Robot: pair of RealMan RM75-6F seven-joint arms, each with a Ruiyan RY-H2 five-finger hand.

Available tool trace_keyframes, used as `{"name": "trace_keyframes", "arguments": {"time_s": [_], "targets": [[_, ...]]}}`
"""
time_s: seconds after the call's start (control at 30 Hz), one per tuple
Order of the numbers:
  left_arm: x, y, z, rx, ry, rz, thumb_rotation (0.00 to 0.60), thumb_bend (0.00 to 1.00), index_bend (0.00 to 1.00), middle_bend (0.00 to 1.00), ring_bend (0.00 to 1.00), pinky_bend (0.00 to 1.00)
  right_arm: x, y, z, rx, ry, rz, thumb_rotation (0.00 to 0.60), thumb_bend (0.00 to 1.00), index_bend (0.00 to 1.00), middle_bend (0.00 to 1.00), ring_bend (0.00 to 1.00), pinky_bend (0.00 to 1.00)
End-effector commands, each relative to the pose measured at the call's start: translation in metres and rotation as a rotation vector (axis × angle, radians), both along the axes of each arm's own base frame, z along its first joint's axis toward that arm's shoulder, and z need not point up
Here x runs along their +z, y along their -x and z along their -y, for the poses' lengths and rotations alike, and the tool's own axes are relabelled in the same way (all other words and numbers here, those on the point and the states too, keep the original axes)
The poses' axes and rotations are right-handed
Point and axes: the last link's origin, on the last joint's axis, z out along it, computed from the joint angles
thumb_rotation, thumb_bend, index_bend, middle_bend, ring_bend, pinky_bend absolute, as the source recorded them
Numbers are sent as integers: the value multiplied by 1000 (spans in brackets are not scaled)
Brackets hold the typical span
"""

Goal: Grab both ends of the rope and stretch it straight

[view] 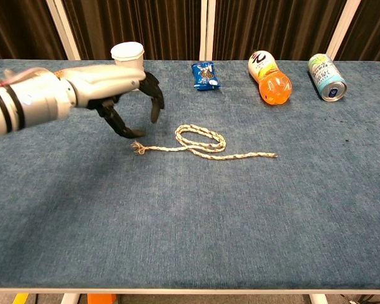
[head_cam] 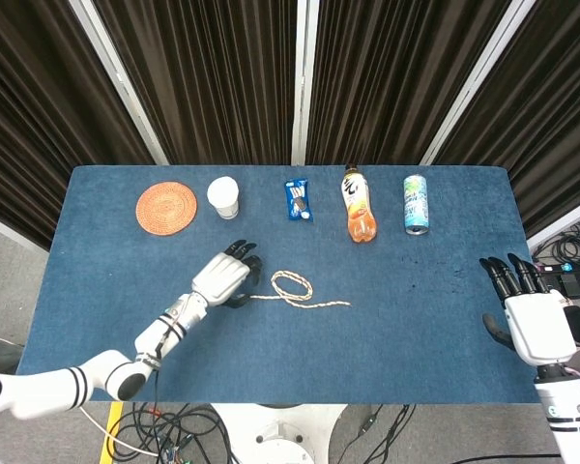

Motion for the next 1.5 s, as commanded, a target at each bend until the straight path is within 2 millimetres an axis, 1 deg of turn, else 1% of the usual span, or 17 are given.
{"name": "trace_keyframes", "arguments": {"time_s": [0.03,0.17,0.27,0.43,0.6,0.8,0.93,1.13,1.3,1.5], "targets": [[-10,-1,3,-15,-4,-26,600,289,478,219,36,0,0,2,-1,-5,0,1,600,254,78,121,12,130],[-23,1,5,-51,-19,-89,600,307,483,211,25,0,0,3,-1,-6,-1,5,600,254,79,121,12,130],[-30,2,7,-52,-36,-104,600,309,487,205,21,0,0,4,-2,-10,-2,7,600,253,79,121,12,130],[-36,3,9,-53,-53,-119,595,309,502,203,20,0,1,5,-3,-12,2,8,600,253,79,121,12,130],[-41,4,7,-44,-60,-134,585,309,504,180,0,0,1,7,-3,-13,3,12,600,254,78,121,12,130],[-44,5,5,-23,-68,-145,550,309,504,170,0,0,3,8,-4,-16,6,11,600,254,79,121,12,130],[-45,6,5,-10,-62,-147,543,320,507,170,0,0,3,8,-4,-16,8,12,600,253,79,121,12,130],[-47,6,5,-5,-58,-143,543,365,541,169,0,0,3,9,-5,-20,10,15,600,253,79,121,12,130],[-48,7,5,-8,-58,-147,546,379,553,169,0,0,4,10,-5,-22,11,15,600,254,79,121,12,130],[-47,6,6,-9,-69,-128,580,406,593,176,0,0,1,12,-4,-26,-3,16,600,254,78,121,12,130]]}}
